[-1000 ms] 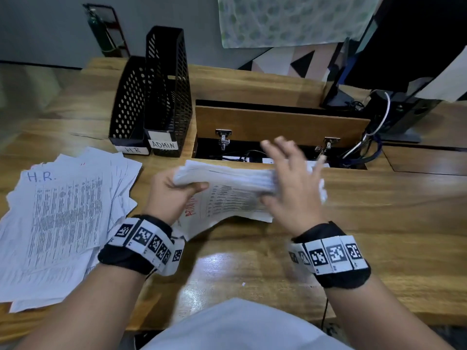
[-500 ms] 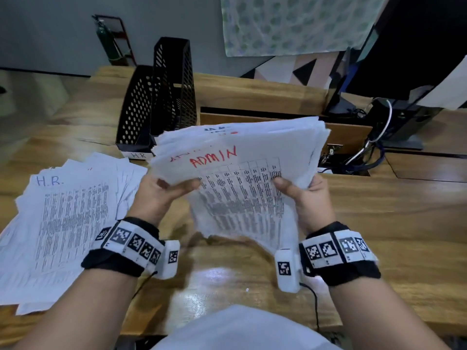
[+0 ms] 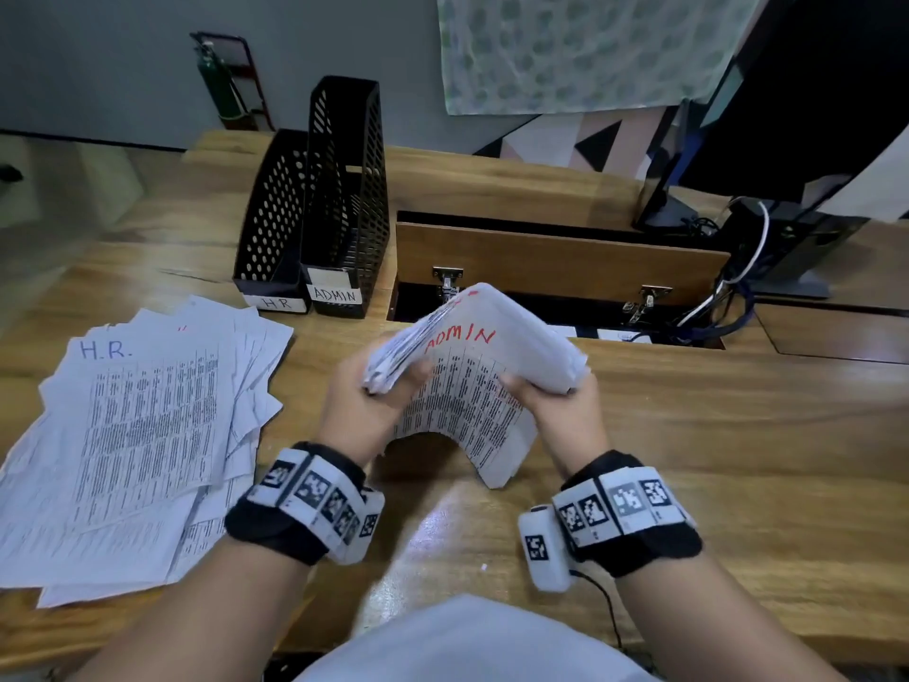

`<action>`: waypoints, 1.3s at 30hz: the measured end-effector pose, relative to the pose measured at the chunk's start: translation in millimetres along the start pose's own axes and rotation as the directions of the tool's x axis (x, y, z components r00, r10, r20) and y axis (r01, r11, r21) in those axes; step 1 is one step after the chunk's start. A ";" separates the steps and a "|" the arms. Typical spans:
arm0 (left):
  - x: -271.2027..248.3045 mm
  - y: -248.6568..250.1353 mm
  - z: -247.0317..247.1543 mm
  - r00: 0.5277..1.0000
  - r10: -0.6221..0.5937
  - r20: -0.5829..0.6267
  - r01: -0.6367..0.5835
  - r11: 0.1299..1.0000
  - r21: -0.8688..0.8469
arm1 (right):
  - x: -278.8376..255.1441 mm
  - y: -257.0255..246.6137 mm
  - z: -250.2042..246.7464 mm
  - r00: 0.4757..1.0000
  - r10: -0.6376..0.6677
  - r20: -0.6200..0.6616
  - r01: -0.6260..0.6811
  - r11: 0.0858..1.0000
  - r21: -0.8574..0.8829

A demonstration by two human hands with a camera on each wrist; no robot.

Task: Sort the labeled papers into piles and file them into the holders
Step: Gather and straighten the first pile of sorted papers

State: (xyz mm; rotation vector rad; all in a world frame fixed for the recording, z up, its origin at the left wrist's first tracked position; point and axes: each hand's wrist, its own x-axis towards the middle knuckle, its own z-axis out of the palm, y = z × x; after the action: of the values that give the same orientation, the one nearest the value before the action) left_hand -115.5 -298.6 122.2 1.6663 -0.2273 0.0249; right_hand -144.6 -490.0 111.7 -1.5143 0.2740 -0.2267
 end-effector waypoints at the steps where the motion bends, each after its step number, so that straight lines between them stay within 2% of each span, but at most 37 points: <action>1: -2.3 2.7 7.2 0.999 0.027 -0.034 -0.027 0.999 0.019 | -2.6 -0.3 6.6 0.999 -0.018 -0.047 0.018 1.000 0.000; 3: -3.4 8.8 12.6 0.991 0.065 -0.115 -0.066 0.998 -0.006 | -8.9 -4.3 16.3 0.991 -0.081 -0.105 0.086 0.995 0.049; 6: 1.8 13.0 1.1 0.981 0.116 -0.156 -0.125 0.991 -0.049 | -12.2 -13.1 11.7 0.985 -0.162 -0.059 0.167 0.982 0.089; 8: 5.3 9.5 -9.6 0.987 0.089 -0.135 -0.099 0.993 -0.069 | -9.9 -13.6 2.4 0.988 -0.147 -0.038 0.150 0.986 0.073; 11: 6.5 -1.2 -18.1 0.991 0.037 -0.132 -0.054 0.990 -0.128 | -8.2 -9.3 -4.0 0.987 -0.118 -0.112 0.130 0.986 0.104; 12: 7.0 -3.2 -18.7 0.991 0.029 -0.129 -0.048 0.989 -0.139 | -9.4 -8.3 -2.9 0.974 -0.168 -0.152 0.180 0.981 0.068; 14: 8.0 -3.3 -17.8 0.995 0.034 -0.098 -0.048 0.989 -0.140 | -12.5 -8.3 1.7 0.910 -0.375 -0.179 0.352 0.924 -0.149; 16: 9.5 -2.6 -16.5 0.997 0.036 -0.067 -0.045 0.990 -0.137 | -14.8 -8.8 5.7 0.818 -0.569 -0.086 0.498 0.775 -0.390; 18: 11.1 -2.9 -16.7 0.998 0.027 -0.058 -0.035 0.988 -0.147 | -12.6 -7.8 6.8 0.799 -0.602 0.009 0.520 0.683 -0.514; 22: 10.7 -4.8 -18.9 0.998 -0.022 -0.052 0.011 0.978 -0.209 | -13.1 -6.3 3.8 0.782 -0.622 0.019 0.528 0.647 -0.551; 26: 11.3 -13.5 -22.9 0.994 -0.097 0.045 0.105 0.972 -0.212 | -14.1 -7.8 2.6 0.831 -0.555 0.029 0.491 0.709 -0.506; 28: 9.6 -16.5 -21.7 0.993 -0.106 0.058 0.115 0.974 -0.197 | -15.1 -9.9 -1.1 0.854 -0.518 -0.046 0.469 0.805 -0.363; 29: 8.5 -17.3 -20.6 0.993 -0.104 0.048 0.112 0.972 -0.205 | -15.0 -8.9 -2.9 0.896 -0.432 -0.102 0.399 0.885 -0.240; 31: 8.2 -17.9 -17.5 0.994 -0.105 0.034 0.109 0.969 -0.221 | -10.5 -3.8 -2.5 0.983 -0.126 -0.137 0.124 0.992 -0.019; 32: 8.5 -16.4 -14.6 0.993 -0.109 0.033 0.114 0.967 -0.227 | -5.9 1.0 0.3 0.991 0.032 -0.127 -0.027 0.999 0.042; 33: 9.5 -15.6 -11.8 0.993 -0.111 0.034 0.116 0.966 -0.232 | -1.5 7.0 3.4 0.979 0.154 -0.133 -0.145 0.987 0.076; 34: 10.3 -13.1 -8.2 0.994 -0.103 0.033 0.108 0.966 -0.235 | -0.3 9.1 8.2 0.965 0.219 -0.148 -0.208 0.974 0.088; 36: 12.5 -5.1 -4.8 0.998 -0.062 -0.022 0.055 0.970 -0.237 | 0.4 9.6 19.0 0.966 0.176 -0.189 -0.159 0.982 0.099; 39: 17.1 10.6 -11.8 0.996 0.034 -0.078 -0.050 0.976 -0.213 | -5.3 0.4 22.4 0.990 -0.017 -0.143 0.037 0.990 0.138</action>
State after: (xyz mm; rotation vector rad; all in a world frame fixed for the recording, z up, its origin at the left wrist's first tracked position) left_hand -99.1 -290.3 136.5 1.4418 -0.2018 0.0902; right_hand -142.6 -467.0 112.3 -1.3650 0.3434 -0.3689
